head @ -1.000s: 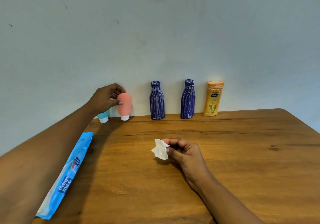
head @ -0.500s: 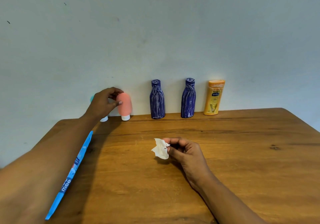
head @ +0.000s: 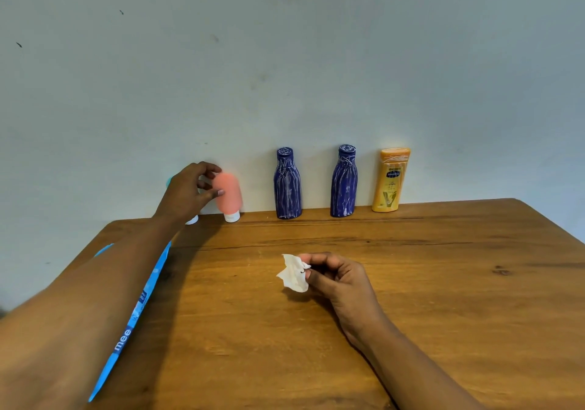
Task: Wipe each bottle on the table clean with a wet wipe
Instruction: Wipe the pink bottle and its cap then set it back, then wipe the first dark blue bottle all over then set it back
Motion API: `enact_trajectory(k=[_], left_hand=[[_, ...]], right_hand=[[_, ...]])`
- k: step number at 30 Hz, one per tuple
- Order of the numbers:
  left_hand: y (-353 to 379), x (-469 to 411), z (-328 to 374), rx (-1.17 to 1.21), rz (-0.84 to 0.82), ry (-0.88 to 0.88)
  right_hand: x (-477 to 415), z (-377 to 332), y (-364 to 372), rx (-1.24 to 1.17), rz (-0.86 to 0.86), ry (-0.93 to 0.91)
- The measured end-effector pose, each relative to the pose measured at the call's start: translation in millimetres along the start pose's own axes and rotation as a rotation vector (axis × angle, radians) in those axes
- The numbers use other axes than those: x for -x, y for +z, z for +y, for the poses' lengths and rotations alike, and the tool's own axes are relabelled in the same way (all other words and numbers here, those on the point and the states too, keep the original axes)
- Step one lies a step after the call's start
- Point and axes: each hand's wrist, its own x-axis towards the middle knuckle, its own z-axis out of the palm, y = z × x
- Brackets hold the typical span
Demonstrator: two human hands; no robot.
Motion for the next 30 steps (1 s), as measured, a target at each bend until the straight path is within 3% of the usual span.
enact_trajectory(k=[16,21,24,27,30], left_hand=[[-9,-1,9,-0.016,-0.036,-0.018],[-27,-14,45,-0.006,0.181,0.125],[-33,-44,84,-0.152,0.007,0.352],[-25,-75,119,-0.486,-0.301,0.498],[-11,-92,136,-0.776,-0.478,0.61]], right_hand=[[2,-4,1,0.006,0.017,0.017],[3,-2,2,-0.033,0.02,0.009],[1,-3,1,-0.052,0.032,0.012],[-1,-2,-1,-0.022,0.04,0.028],[-1,-1,-1,-0.004,0.04,0.03]])
